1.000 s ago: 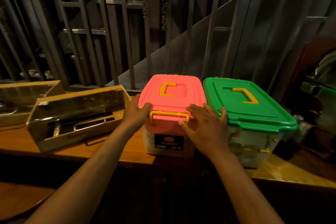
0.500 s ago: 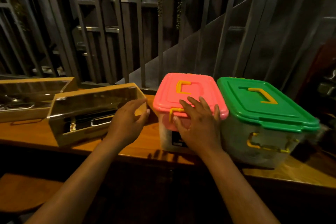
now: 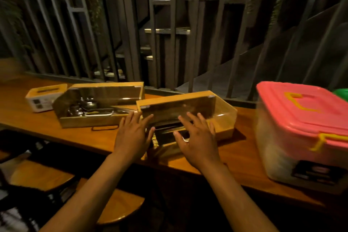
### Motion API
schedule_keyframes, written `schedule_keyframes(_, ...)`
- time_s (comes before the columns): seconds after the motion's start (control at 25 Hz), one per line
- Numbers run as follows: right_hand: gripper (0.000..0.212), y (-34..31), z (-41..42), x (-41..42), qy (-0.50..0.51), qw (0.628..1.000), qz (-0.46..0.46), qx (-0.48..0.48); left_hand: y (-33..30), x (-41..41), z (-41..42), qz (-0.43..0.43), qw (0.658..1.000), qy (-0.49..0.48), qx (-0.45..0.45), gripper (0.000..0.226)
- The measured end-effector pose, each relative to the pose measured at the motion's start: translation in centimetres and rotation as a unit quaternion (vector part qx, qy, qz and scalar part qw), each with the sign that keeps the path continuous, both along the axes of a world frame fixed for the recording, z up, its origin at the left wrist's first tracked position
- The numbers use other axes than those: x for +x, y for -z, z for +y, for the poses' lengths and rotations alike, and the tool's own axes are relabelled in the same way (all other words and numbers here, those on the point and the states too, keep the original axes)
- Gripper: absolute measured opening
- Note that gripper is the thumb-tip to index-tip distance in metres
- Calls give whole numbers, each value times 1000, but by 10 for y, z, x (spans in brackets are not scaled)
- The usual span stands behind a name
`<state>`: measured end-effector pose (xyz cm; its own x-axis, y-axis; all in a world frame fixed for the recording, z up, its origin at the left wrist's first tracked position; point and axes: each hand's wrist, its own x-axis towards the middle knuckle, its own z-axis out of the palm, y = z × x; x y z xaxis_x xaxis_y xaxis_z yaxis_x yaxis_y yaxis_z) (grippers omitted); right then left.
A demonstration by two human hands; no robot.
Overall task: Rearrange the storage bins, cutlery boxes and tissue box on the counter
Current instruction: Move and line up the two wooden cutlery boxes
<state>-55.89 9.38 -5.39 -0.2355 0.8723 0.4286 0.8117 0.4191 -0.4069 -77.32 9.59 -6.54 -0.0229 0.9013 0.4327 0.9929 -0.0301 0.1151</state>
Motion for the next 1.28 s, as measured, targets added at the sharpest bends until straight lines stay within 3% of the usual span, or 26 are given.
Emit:
schedule_keyframes(0.2,60,16,26,-63,-12,998,-42,-54,7,-54,30,-53,998,21,-40,51)
schedule_keyframes(0.48,75,22,29,-73,35,999,-34,-16,15,-62,66,-90,993,40,-69,55)
schedule_keyframes(0.68,74,21,30,-62,42,999,12,-13,22,-63,86,-272,957,49,-90,50)
schedule_keyframes(0.84,73,24,35,-59,40,999,34,6,25,-53,81,-312,942,64,-103,56)
schedule_keyframes(0.96,70,26,34,-54,56,996,65,25,26,-33,68,-325,938,63,-98,58)
schedule_keyframes(1.12,87,29,21,-49,74,996,40,-2,27,-9,56,-301,948,42,-100,58)
schedule_keyframes(1.28,80,31,13,-23,68,995,68,-36,22,-5,60,-360,933,16,-7,42)
